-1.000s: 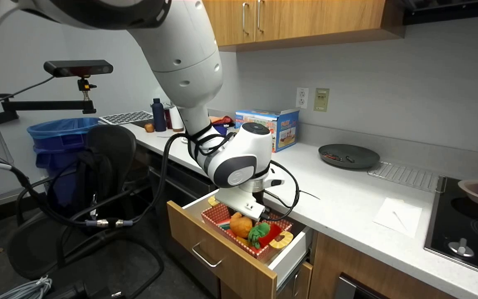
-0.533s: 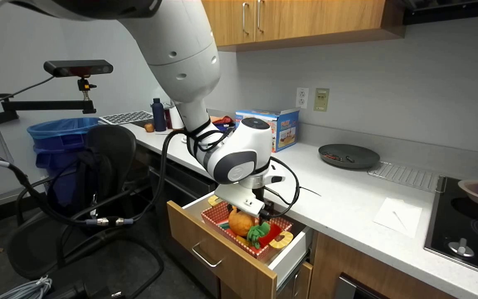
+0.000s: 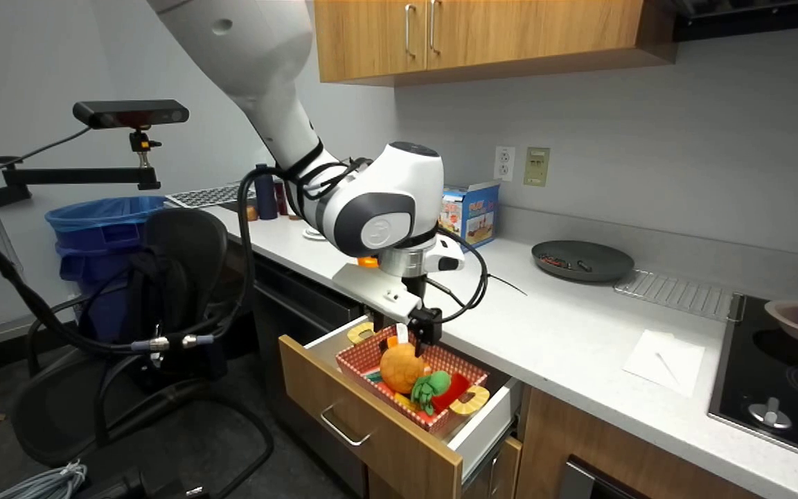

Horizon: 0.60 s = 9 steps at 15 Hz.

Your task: Open the drawer, put the pineapple plush toy in the drawer then close the drawer

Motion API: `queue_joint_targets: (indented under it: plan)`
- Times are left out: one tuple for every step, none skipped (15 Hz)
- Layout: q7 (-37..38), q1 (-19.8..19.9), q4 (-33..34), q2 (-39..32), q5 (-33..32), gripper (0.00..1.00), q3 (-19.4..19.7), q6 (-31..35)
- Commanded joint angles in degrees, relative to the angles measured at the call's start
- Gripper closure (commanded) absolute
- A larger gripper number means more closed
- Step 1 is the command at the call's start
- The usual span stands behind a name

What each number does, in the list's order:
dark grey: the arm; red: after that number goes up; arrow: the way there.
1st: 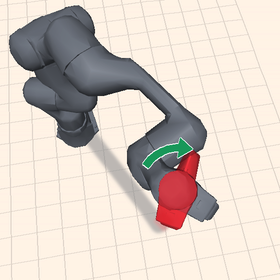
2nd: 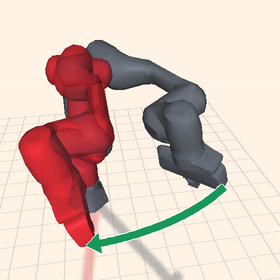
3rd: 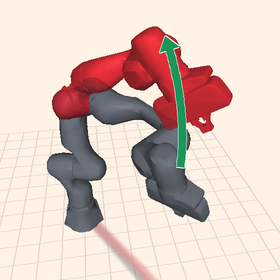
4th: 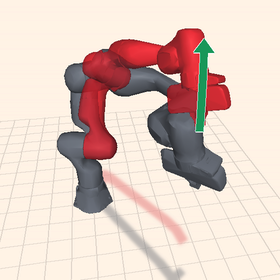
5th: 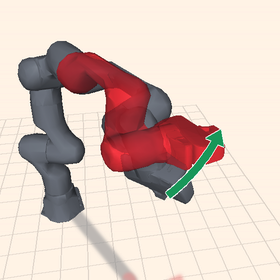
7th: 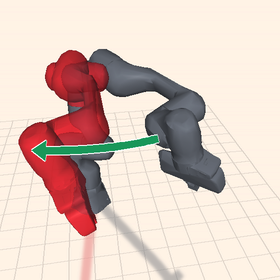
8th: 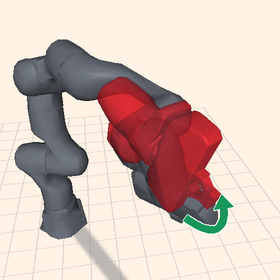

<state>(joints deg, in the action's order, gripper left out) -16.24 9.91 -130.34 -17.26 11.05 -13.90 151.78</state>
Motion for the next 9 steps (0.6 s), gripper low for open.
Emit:
queue_joint_targets:
  plan:
    - [1.3, -2.5, -6.0, 8.2, 2.9, 0.00, 2.0, -6.2]
    - [2.0, -3.1, -7.2, 9.4, 3.4, 0.00, 2.6, -7.7]
    - [2.2, -3.5, -8.3, 10.3, 4.6, 0.00, 3.0, -9.1]
    - [3.0, -4.2, -9.3, 11.2, 5.1, 0.00, 3.6, -10.3]
    - [3.8, -4.8, -10.4, 11.8, 5.8, 0.00, 4.2, -11.5]
    - [4.5, -5.3, -11.4, 12.3, 6.4, 0.00, 4.7, -12.5]
    - [5.3, -5.7, -12.0, 12.5, 6.8, 0.00, 5.3, -13.6]
    - [6.1, -6.2, -12.8, 12.5, 7.2, 0.00, 5.7, -14.3]
    - [6.8, -6.4, -12.8, 11.9, 7.3, 0.00, 6.3, -15.1]
